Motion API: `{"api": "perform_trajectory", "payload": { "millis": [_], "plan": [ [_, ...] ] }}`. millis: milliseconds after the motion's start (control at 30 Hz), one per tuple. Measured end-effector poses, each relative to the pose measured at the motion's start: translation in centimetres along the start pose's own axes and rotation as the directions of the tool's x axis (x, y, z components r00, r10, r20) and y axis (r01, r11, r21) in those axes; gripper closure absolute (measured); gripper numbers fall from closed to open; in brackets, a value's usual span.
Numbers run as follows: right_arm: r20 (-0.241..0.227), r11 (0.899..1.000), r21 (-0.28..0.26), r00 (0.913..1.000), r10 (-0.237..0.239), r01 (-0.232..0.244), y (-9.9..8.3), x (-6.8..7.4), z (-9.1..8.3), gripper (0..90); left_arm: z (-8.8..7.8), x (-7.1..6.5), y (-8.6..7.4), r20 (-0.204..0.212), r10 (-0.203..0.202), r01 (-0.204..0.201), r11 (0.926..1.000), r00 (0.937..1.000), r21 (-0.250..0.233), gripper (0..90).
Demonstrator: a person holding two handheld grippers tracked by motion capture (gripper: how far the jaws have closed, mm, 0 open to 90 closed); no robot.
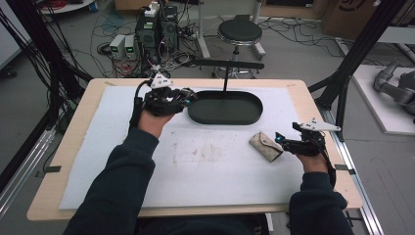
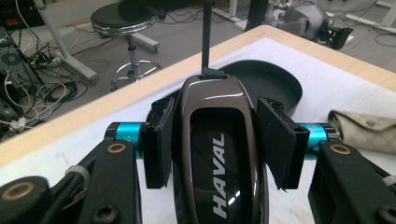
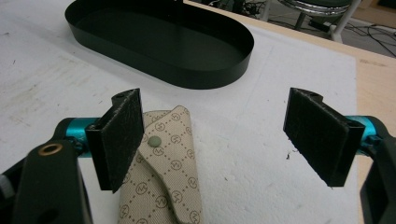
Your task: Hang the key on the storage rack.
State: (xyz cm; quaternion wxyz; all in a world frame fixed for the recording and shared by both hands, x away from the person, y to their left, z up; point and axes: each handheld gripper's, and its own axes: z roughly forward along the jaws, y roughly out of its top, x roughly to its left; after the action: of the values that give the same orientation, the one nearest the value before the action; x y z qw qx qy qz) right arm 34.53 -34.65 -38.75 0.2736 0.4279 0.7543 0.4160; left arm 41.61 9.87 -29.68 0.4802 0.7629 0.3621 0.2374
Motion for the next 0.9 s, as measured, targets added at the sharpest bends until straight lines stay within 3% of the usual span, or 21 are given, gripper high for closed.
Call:
{"api": "perform_trajectory", "payload": {
  "millis": [167, 333, 900],
  "plan": [
    [-0.005, 1.000, -0.007, 1.0000, -0.006, 0.006, 0.1, 0.1, -0.1, 20.8, 1.5, 0.7, 2.5, -0.018, -0.003, 0.003, 1.0000, 0.9998, -0.002, 48.6],
    [-0.013, 1.000, -0.004, 0.9999, -0.008, 0.008, 0.0, 0.2, -0.1, 20.8, 3.1, 2.0, 4.1, -0.054, -0.019, 0.020, 0.9992, 0.9984, 0.034, 48.5],
    [-0.010, 1.000, -0.008, 0.9999, 0.005, -0.005, -0.3, -0.1, -0.6, 20.8, 4.4, 3.2, 5.8, -0.035, -0.070, 0.070, 0.9975, 0.9969, -0.011, 48.6]
  ]
}}
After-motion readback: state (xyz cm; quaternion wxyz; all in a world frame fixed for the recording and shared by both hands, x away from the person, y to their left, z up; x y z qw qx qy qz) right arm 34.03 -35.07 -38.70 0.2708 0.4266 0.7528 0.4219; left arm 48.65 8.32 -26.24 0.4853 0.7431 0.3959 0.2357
